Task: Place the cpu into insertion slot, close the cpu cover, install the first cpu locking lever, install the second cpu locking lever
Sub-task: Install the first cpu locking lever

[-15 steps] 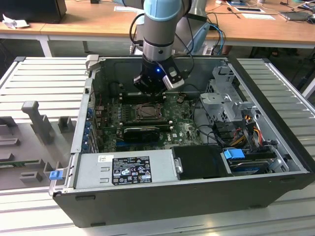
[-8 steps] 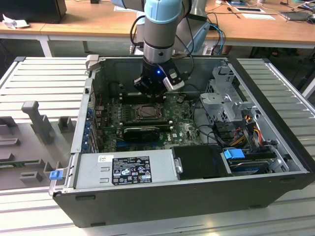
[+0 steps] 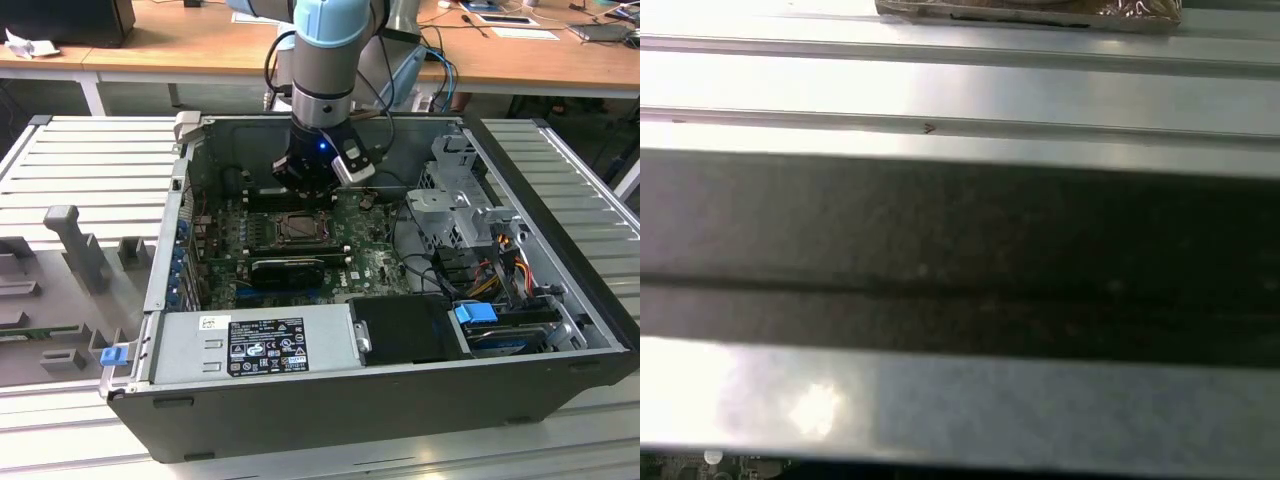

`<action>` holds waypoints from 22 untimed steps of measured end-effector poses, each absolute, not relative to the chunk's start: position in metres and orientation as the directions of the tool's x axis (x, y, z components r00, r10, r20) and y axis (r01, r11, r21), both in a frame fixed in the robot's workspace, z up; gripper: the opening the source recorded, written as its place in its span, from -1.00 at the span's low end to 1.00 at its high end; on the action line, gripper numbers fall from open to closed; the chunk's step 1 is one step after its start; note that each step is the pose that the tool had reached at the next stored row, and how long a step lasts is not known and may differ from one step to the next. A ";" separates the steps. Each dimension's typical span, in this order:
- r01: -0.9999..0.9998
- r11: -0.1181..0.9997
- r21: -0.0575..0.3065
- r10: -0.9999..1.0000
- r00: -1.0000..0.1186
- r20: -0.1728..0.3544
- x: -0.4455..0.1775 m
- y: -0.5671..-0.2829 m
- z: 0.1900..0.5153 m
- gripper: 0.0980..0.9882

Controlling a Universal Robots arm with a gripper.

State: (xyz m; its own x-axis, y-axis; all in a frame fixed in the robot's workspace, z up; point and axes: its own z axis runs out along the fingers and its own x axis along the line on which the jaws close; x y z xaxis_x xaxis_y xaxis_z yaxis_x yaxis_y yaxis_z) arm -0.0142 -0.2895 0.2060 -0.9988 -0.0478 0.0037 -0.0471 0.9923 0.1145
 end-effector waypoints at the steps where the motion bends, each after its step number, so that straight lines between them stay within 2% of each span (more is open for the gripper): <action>1: -0.047 0.992 0.114 -0.048 -0.999 0.004 -0.014 -0.289 0.206 -0.98; 14: -0.047 0.995 0.092 -0.048 -0.999 0.005 -0.013 -0.289 0.203 -0.98; 19: -0.047 0.995 0.091 -0.048 -0.999 0.005 -0.013 -0.289 0.201 -0.98; 22: -0.047 0.994 0.102 -0.048 -0.999 0.004 -0.013 -0.289 0.201 -0.98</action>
